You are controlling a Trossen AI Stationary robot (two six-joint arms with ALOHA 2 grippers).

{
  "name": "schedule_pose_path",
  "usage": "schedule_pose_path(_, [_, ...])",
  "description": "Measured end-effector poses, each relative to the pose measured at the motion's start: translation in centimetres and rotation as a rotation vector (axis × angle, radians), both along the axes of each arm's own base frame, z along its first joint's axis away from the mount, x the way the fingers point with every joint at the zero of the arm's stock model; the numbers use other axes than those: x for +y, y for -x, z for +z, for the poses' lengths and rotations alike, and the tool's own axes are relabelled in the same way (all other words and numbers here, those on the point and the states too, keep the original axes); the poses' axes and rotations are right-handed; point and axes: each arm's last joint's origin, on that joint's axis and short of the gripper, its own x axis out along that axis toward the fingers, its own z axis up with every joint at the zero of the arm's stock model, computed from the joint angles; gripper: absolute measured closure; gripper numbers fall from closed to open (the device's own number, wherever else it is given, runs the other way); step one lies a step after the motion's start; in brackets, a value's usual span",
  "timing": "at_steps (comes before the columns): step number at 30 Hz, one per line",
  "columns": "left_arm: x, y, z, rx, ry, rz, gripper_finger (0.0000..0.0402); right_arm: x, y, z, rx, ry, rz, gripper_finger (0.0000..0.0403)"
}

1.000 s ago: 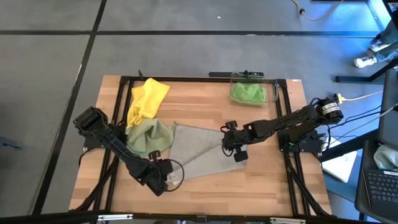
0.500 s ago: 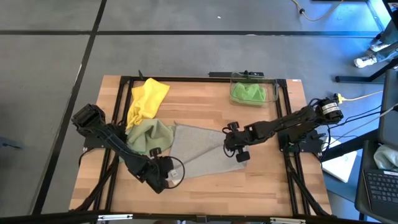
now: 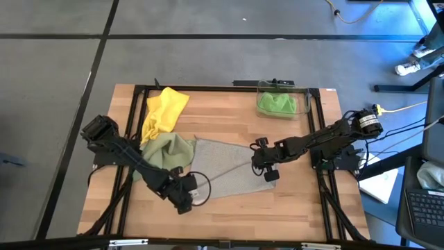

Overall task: Fold microfiber towels
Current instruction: Fold the gray cloth

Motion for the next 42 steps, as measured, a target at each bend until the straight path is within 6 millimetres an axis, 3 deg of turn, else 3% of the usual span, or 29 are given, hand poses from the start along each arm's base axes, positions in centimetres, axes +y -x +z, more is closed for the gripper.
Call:
schedule_pose_path(9, [0.9,-0.5,-0.1,0.114,0.169,0.043,0.0252,0.0,0.0,0.0,0.001,-0.001,0.0,0.0397])
schedule_pose_path(18, [1.8,-1.0,-0.1,0.119,0.161,0.049,0.0256,0.0,0.0,0.0,0.003,-0.001,0.001,0.0391])
schedule_pose_path(30, [1.7,-0.8,-0.2,0.176,0.242,0.079,0.0354,0.0,0.1,0.0,0.007,0.001,0.0,0.0393])
schedule_pose_path(42, [2.4,-1.4,-0.1,0.153,0.249,0.1,0.0398,0.0,0.1,0.0,0.007,0.001,0.001,0.0392])
